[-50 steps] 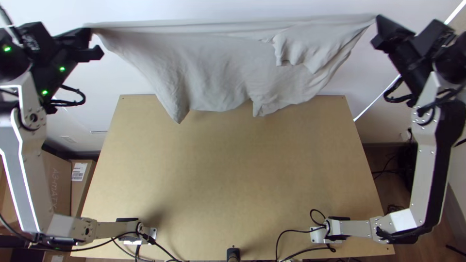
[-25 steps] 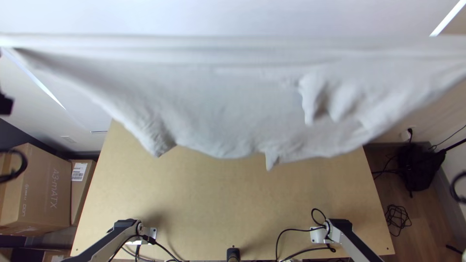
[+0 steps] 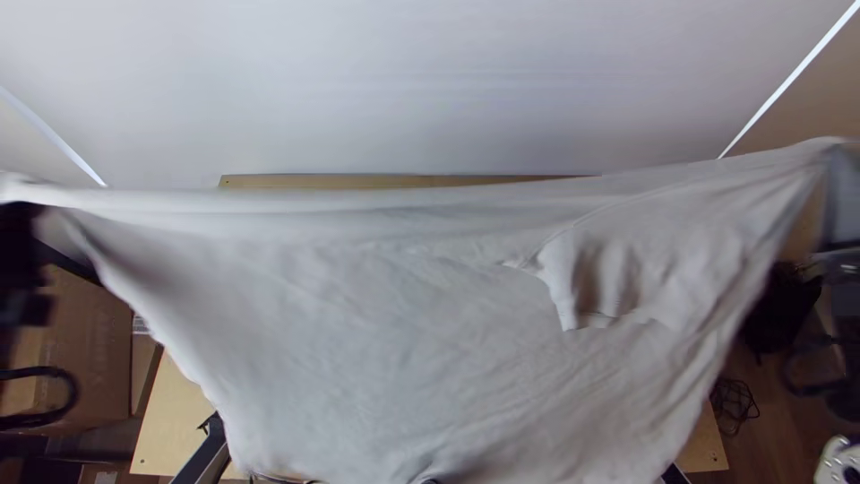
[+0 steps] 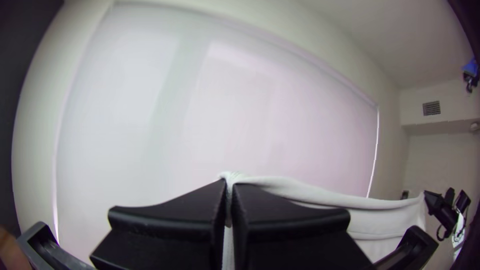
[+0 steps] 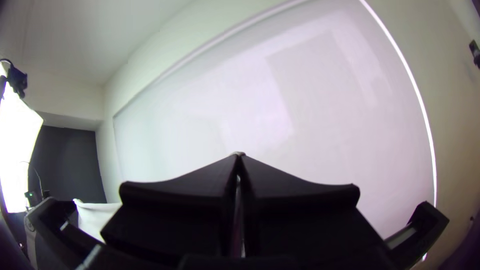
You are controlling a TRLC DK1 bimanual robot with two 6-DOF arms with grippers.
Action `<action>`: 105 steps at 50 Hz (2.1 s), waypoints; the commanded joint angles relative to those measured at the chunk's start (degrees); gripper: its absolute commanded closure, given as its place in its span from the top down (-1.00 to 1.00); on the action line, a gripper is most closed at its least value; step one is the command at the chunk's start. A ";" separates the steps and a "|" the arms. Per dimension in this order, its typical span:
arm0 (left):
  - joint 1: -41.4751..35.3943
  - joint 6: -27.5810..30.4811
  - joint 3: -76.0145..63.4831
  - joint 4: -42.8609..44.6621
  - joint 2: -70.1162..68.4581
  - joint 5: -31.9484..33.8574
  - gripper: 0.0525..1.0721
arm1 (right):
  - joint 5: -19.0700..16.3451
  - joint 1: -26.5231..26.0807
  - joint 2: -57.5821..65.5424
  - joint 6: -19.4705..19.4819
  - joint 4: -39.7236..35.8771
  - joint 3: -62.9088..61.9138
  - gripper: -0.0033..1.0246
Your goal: Fold the t-shirt
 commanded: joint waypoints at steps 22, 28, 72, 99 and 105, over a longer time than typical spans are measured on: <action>1.30 3.04 -61.45 12.21 -5.60 9.98 -0.95 | 0.23 4.67 -4.07 0.21 9.15 -60.24 -0.95; 1.30 3.39 -63.03 18.37 2.57 9.89 -0.95 | 0.49 3.70 3.66 -0.23 15.48 -62.61 -0.95; 1.83 6.21 -32.97 34.45 59.88 8.84 -0.95 | 3.48 0.19 63.52 -6.82 29.72 -27.55 -0.95; 1.30 5.06 -9.77 26.72 77.37 7.87 -0.95 | 4.89 0.36 83.38 -6.38 16.44 1.55 -0.95; 0.86 4.71 -6.17 21.62 77.72 7.87 -0.95 | 4.89 0.28 88.22 -4.80 2.73 13.50 -0.95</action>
